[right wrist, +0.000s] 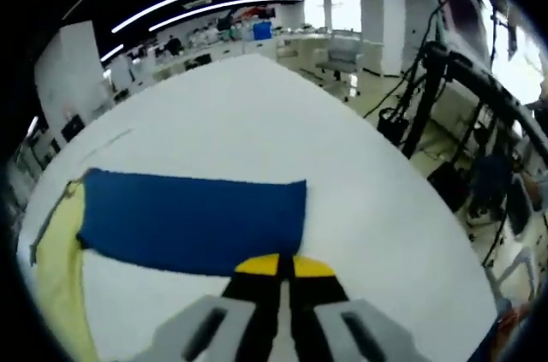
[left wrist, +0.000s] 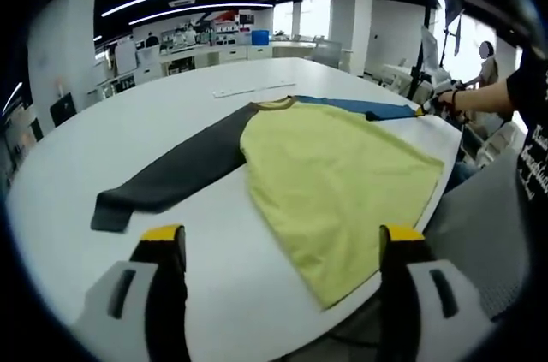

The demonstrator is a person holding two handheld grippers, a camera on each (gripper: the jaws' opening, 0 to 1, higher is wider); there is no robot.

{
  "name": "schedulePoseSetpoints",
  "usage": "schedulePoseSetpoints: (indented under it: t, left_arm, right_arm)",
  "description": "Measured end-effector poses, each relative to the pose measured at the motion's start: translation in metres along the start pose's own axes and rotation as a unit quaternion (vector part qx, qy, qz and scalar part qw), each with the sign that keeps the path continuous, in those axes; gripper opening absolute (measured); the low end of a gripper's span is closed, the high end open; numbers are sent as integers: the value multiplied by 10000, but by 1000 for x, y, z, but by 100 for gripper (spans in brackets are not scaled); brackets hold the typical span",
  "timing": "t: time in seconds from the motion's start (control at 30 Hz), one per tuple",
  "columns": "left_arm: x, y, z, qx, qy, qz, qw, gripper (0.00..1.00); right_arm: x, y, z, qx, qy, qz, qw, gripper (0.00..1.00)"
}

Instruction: Fold the garment on the visible template until the final outline fits inside the template.

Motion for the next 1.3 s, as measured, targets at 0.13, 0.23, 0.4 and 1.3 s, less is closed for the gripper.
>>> schedulePoseSetpoints:
  t: [0.13, 0.23, 0.4, 1.3]
  left_arm:
    - [0, 1, 0, 21, 16, -8, 10000, 92]
    - [-1, 2, -2, 10, 29, -2, 10000, 93]
    - [-1, 1, -4, -38, 29, 0, 10000, 97]
    - [-13, -8, -6, 2, -268, 103, 9996, 99]
  right_arm:
    - [1, -3, 0, 54, 86, -23, 9999, 0]
    - [-3, 1, 3, 33, 48, -32, 10000, 0]
    - [-5, 2, 5, 4, 234, -27, 9997, 0]
    - [-61, -5, -37, -642, 344, 533, 9959, 0]
Point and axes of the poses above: the point that each gripper's makers call its tool centre point, and the gripper's own axes: y roughly forward along the fingers, z roughly to its right, x roughly out of its underside, the point moved 6 cm from there along -y, roughly backward along the fingers, and after that the axes turned 14 degrees about z, right-handed, at the moved point
